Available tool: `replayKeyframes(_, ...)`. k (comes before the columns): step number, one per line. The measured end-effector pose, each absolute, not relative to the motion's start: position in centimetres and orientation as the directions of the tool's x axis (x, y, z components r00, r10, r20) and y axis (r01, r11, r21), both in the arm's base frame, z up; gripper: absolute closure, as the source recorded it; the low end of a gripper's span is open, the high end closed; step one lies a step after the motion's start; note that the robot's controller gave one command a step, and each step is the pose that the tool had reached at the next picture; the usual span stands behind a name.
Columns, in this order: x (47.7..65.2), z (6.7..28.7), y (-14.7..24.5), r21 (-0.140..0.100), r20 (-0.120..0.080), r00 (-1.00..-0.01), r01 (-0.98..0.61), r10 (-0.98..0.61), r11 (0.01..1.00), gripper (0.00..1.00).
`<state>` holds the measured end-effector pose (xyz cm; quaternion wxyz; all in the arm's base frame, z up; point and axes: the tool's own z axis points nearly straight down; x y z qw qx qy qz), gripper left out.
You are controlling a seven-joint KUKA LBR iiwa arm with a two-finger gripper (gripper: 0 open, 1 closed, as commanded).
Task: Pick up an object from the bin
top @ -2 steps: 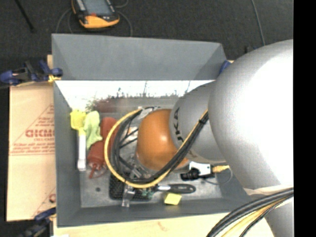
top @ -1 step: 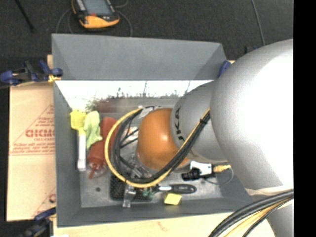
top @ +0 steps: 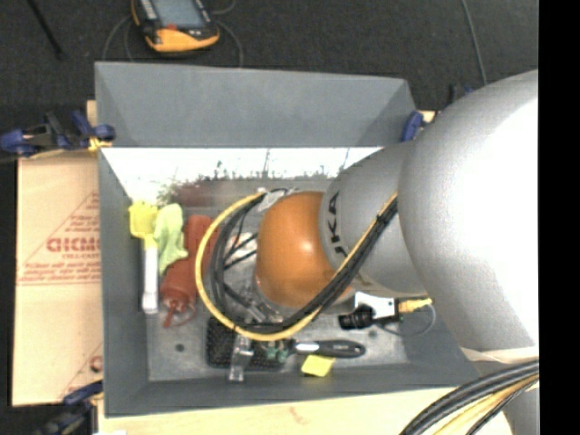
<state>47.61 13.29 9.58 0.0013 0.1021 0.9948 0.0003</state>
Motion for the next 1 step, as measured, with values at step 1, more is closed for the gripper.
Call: replayKeyframes(1,47.62,11.36,13.27,0.001,-0.002,-0.979,0.203,0.203,0.979,1.0)
